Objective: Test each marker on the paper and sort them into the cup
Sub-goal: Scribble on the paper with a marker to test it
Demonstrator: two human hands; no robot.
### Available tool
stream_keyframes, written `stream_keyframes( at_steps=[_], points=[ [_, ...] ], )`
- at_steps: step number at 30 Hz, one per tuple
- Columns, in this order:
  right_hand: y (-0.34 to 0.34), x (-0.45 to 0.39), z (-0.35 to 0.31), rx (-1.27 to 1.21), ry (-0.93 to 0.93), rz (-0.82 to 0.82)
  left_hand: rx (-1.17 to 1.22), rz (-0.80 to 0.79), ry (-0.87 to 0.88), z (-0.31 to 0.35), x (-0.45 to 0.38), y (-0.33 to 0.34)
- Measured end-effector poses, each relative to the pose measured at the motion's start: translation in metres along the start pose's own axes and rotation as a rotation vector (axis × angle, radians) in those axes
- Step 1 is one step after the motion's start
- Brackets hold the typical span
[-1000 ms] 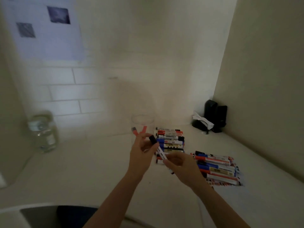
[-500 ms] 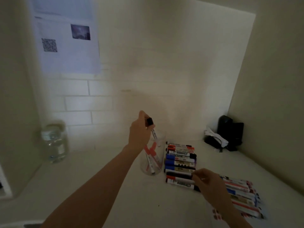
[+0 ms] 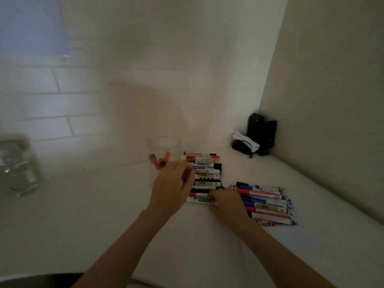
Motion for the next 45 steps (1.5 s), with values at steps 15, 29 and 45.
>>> stream_keyframes(
  at_steps=[15, 29, 45],
  points=[
    [-0.083, 0.037, 0.044, -0.607, 0.299, 0.25, 0.179, -0.255, -0.573, -0.052, 0.102, 0.068],
    [-0.059, 0.118, 0.103, -1.208, 0.464, 0.01, 0.245, -0.522, -0.096, 0.072, 0.06, 0.126],
    [-0.077, 0.1, 0.089, -1.265, 0.27, 0.107, 0.438, -0.634, -0.016, 0.109, 0.045, 0.145]
  ],
)
Point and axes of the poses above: each hand's wrist, its own x-axis away from the middle knuckle, its own y-axis out of the palm, z = x × y, the point moved 9 cm from there along -x, towards the middle knuckle, and after that the axes turned 1 degree about y, right-handed, at the moved point
